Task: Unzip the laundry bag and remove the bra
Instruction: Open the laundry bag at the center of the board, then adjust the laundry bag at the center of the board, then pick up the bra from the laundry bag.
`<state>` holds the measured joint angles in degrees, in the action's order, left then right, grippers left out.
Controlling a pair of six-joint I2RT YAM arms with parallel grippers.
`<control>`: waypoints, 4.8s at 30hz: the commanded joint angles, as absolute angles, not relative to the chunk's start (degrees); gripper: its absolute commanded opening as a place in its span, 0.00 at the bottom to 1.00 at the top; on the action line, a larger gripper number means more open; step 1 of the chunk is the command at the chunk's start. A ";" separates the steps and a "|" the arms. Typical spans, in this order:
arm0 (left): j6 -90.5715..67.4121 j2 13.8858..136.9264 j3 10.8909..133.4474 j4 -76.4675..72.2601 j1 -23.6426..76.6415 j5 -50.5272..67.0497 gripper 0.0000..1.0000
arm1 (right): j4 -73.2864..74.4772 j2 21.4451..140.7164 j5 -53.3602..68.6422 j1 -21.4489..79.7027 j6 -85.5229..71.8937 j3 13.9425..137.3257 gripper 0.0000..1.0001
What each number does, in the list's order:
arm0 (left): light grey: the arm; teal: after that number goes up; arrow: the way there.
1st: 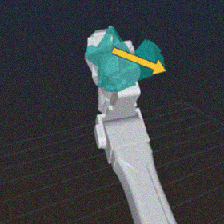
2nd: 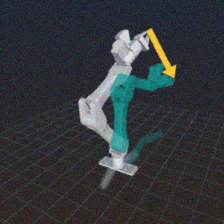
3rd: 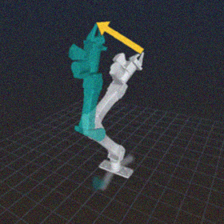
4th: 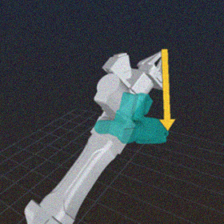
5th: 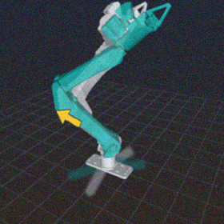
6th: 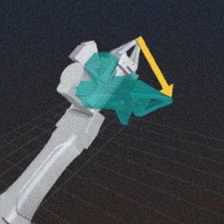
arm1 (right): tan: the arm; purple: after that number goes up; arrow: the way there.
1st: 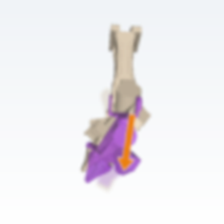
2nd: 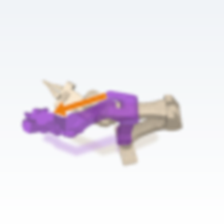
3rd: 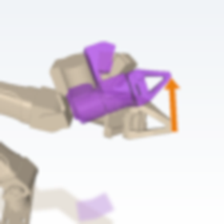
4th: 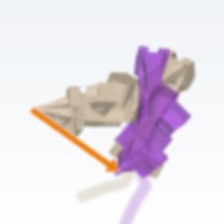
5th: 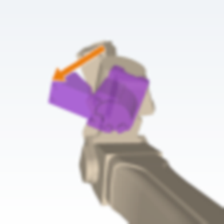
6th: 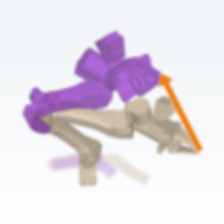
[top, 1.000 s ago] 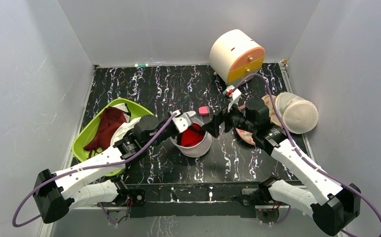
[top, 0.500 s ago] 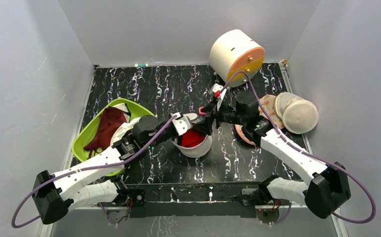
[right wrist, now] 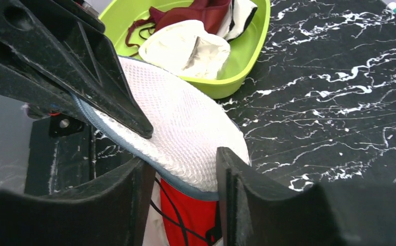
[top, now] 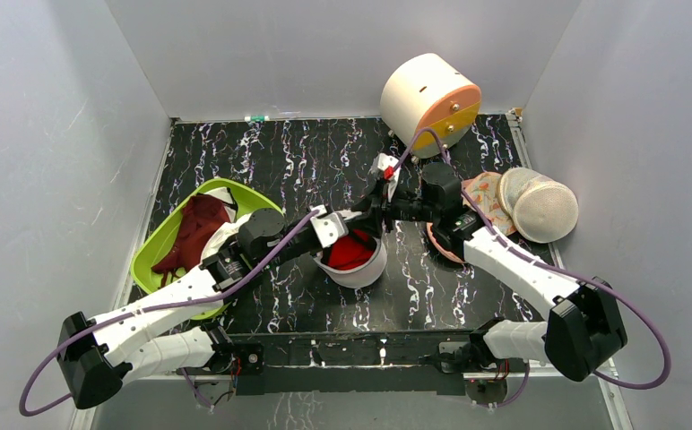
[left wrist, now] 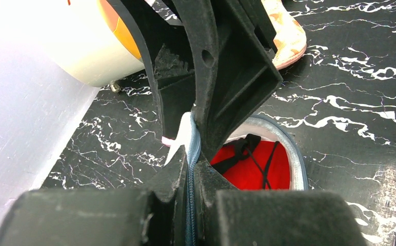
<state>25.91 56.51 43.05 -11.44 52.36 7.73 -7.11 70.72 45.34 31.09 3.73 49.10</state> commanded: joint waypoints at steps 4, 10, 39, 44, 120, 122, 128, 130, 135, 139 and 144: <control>26.08 54.41 45.20 -13.08 52.69 5.67 0.10 | -20.31 69.18 39.12 31.31 -6.12 46.52 0.15; 26.63 53.98 44.37 -15.80 52.69 -1.55 0.38 | -27.05 62.66 22.40 31.29 -15.39 38.12 0.00; 21.46 64.66 48.96 -11.54 52.67 -12.87 0.80 | 3.83 49.77 -21.47 31.28 -49.64 35.30 0.18; 20.84 66.10 50.10 -10.30 52.65 -14.19 0.81 | 15.20 48.26 -28.90 31.24 -53.06 35.38 0.39; 22.70 69.70 52.44 -5.72 54.54 -12.05 0.83 | 29.22 59.24 -15.28 37.69 -22.92 52.71 0.70; 22.70 69.53 52.30 -5.81 54.76 -12.00 0.83 | 27.89 62.49 -9.33 34.15 -20.24 53.80 0.64; 22.47 71.24 52.04 -6.26 55.85 -11.20 0.84 | 20.09 68.24 10.90 23.48 -16.44 49.81 0.73; 20.84 71.59 52.84 -5.56 56.28 -8.43 0.94 | 17.53 68.94 14.04 23.47 -16.70 47.41 0.73; 16.01 72.66 54.50 -4.46 57.69 -3.59 0.93 | 15.44 71.00 17.69 23.55 -13.66 45.79 0.51; 6.93 74.88 59.28 -1.40 58.16 -0.49 0.85 | 9.39 64.54 19.97 23.55 -15.90 40.55 0.14; -7.78 75.20 56.38 -6.79 58.19 0.43 0.79 | 5.45 59.66 22.35 23.55 -15.80 35.67 0.02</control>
<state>6.28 75.48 57.10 -3.33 57.89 -2.07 13.37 63.68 18.96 23.51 -15.73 37.98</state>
